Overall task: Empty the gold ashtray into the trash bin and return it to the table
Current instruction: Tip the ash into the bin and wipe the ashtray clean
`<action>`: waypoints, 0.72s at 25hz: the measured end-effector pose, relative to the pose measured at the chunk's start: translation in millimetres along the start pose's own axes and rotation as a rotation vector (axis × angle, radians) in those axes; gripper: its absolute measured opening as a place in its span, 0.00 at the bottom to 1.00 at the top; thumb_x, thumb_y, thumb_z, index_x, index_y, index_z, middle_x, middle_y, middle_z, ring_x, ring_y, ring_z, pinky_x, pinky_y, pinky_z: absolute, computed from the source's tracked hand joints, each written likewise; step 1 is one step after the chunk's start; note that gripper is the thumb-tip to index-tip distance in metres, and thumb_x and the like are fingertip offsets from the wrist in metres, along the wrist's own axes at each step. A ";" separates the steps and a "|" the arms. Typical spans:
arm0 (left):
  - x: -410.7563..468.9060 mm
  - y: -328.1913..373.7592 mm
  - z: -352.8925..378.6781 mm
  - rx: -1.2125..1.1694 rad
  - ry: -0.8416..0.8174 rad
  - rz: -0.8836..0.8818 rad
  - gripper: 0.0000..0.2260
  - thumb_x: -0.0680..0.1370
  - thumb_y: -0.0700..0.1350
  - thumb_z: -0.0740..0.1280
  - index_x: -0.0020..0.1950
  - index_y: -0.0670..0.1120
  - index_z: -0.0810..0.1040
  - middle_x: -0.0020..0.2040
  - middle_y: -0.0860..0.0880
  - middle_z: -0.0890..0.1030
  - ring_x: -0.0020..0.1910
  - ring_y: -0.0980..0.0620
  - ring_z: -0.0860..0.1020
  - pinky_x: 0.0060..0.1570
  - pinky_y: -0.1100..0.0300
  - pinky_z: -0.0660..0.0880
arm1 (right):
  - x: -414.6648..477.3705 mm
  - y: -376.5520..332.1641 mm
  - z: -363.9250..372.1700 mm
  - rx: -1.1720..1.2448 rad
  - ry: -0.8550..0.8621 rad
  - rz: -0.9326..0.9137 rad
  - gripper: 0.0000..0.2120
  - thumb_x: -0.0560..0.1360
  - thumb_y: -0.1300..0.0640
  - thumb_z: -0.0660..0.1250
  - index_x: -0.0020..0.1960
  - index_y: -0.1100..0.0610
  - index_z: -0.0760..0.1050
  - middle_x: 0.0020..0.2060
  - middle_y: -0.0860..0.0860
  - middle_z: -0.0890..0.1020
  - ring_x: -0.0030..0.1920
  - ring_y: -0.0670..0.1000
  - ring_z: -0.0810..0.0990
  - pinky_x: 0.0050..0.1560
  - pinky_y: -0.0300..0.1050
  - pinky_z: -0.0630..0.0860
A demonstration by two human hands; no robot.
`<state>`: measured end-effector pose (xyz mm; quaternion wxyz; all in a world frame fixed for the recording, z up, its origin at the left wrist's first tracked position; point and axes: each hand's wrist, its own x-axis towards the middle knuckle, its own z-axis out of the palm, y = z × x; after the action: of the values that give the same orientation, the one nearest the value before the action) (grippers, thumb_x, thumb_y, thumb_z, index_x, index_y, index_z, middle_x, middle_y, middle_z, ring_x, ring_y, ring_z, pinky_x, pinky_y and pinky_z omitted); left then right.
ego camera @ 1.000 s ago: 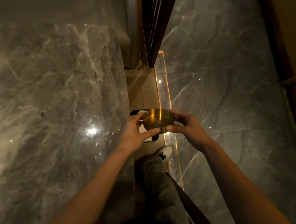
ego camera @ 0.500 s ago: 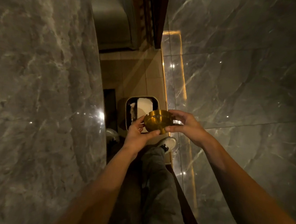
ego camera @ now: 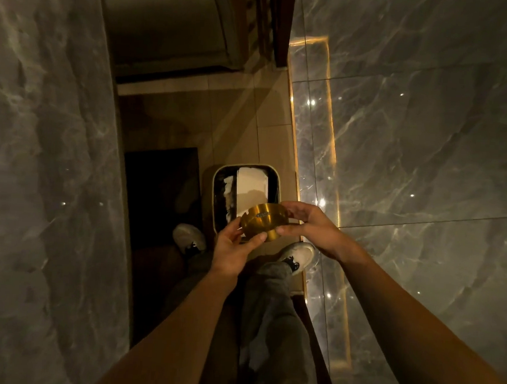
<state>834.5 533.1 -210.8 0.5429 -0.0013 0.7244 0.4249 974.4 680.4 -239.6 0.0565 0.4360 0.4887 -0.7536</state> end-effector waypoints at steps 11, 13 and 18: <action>82.2 -20.8 -3.7 0.020 0.103 -0.158 0.09 0.72 0.40 0.74 0.51 0.48 0.81 0.46 0.52 0.83 0.44 0.58 0.81 0.35 0.71 0.75 | 73.7 42.6 13.5 0.150 0.050 0.054 0.14 0.70 0.64 0.74 0.56 0.62 0.80 0.51 0.57 0.85 0.54 0.53 0.83 0.57 0.42 0.77; 91.8 -24.8 -0.6 0.012 0.150 -0.239 0.12 0.72 0.43 0.74 0.55 0.45 0.82 0.49 0.48 0.84 0.48 0.52 0.81 0.36 0.64 0.75 | 80.1 46.7 15.6 0.180 0.081 0.071 0.08 0.71 0.64 0.73 0.50 0.59 0.81 0.46 0.52 0.85 0.49 0.48 0.84 0.50 0.36 0.78; 114.6 -41.7 -2.3 0.038 0.142 -0.301 0.16 0.72 0.46 0.74 0.58 0.44 0.81 0.55 0.44 0.83 0.57 0.44 0.79 0.54 0.48 0.78 | 93.3 58.6 18.3 0.153 0.109 0.120 0.12 0.73 0.63 0.72 0.55 0.67 0.79 0.49 0.59 0.83 0.53 0.56 0.81 0.57 0.47 0.77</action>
<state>805.0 557.6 -326.5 0.5477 -0.1298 0.7605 0.3237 936.1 667.6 -343.8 0.0411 0.5079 0.4051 -0.7591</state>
